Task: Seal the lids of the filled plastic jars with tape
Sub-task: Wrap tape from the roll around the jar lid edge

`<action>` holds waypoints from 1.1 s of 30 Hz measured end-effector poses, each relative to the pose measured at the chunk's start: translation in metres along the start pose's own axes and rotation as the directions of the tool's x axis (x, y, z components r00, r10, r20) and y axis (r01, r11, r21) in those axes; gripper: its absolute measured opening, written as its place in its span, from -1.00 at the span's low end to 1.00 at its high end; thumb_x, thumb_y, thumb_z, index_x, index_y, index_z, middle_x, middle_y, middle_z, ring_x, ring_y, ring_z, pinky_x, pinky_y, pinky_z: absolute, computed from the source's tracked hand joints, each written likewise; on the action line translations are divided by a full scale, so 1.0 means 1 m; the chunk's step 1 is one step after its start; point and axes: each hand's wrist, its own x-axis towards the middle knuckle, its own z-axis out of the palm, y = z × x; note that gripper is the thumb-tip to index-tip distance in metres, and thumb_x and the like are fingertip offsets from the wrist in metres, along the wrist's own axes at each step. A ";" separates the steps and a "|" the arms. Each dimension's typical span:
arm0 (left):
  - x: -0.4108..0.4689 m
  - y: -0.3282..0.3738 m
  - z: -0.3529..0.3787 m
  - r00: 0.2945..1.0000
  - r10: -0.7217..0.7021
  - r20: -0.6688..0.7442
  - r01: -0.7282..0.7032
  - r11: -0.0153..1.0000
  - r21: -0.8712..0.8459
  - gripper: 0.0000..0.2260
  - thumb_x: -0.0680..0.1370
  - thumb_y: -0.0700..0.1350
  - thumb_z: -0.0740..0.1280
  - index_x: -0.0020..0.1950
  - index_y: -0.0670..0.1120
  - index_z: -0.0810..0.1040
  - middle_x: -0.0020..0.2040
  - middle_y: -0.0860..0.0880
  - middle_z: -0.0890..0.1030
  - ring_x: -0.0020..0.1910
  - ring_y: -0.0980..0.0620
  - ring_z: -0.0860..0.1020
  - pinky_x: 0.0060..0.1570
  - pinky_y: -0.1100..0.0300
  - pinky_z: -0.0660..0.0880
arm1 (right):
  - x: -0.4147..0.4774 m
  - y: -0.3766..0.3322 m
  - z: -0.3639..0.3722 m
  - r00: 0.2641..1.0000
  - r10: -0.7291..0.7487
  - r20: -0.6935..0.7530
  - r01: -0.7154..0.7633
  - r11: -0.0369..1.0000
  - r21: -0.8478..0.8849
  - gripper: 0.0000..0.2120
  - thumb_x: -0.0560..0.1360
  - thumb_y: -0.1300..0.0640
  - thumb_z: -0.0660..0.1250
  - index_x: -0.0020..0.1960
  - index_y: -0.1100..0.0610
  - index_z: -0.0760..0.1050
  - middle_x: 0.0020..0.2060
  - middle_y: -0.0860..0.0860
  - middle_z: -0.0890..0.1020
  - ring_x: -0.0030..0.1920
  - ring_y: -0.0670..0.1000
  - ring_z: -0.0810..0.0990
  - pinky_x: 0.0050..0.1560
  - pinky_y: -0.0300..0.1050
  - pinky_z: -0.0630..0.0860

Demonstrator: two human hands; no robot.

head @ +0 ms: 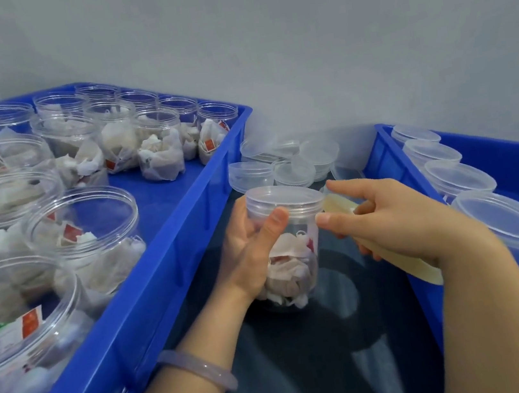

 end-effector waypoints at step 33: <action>-0.009 0.007 0.008 0.988 0.066 -0.137 -0.051 0.993 0.107 -0.08 0.13 0.39 0.48 0.34 -0.06 0.36 0.20 0.05 0.56 0.08 0.20 0.60 -0.07 0.34 0.52 | 0.004 -0.006 0.012 0.989 -0.108 0.099 0.115 0.992 -0.059 -0.69 0.17 -0.49 0.16 -0.08 -0.57 0.35 -0.36 -0.39 0.56 -0.42 -0.13 0.61 -0.35 -0.23 0.49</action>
